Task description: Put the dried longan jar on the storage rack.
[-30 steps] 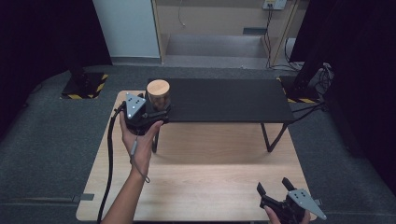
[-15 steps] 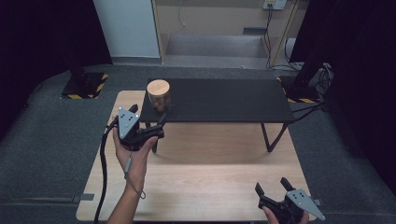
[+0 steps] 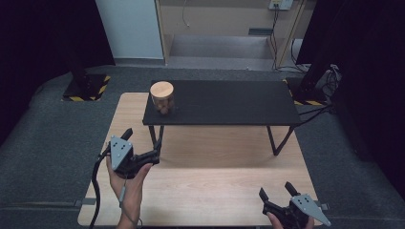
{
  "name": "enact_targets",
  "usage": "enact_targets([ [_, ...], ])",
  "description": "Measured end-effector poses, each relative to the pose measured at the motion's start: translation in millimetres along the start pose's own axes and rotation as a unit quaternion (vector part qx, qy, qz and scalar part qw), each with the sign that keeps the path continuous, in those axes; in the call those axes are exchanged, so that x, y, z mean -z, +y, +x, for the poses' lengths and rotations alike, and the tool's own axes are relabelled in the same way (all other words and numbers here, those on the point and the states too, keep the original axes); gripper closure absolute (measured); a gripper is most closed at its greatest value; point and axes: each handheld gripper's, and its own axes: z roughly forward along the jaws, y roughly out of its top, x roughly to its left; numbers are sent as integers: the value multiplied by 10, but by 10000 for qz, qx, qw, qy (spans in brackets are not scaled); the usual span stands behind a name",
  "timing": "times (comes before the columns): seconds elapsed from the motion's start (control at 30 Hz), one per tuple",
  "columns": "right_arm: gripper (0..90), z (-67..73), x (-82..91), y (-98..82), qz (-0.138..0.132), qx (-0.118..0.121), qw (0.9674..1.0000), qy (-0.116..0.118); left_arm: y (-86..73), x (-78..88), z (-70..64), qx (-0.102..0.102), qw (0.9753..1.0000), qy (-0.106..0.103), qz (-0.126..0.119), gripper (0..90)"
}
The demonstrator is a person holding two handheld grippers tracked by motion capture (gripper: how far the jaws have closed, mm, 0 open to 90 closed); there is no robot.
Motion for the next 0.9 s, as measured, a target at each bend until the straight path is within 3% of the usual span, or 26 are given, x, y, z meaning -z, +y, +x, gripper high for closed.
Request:
enact_targets([
  [0.27, 40, 15, -20, -11, 17, 5, 10000, 44, -393, 228, 80, 170, 9992, 111, 341, 18],
  [0.6, 40, 39, -29, -11, 31, 3, 10000, 57, -633, 377, 105, 181, 9982, 173, 547, 14],
  [0.73, 40, 41, -31, -12, 48, 16, 10000, 54, -697, 420, 141, 305, 9981, 219, 498, 15],
  [0.9, 40, 44, -44, -15, 62, 4, 10000, 61, -713, 446, 163, 313, 9979, 321, 474, 15],
])
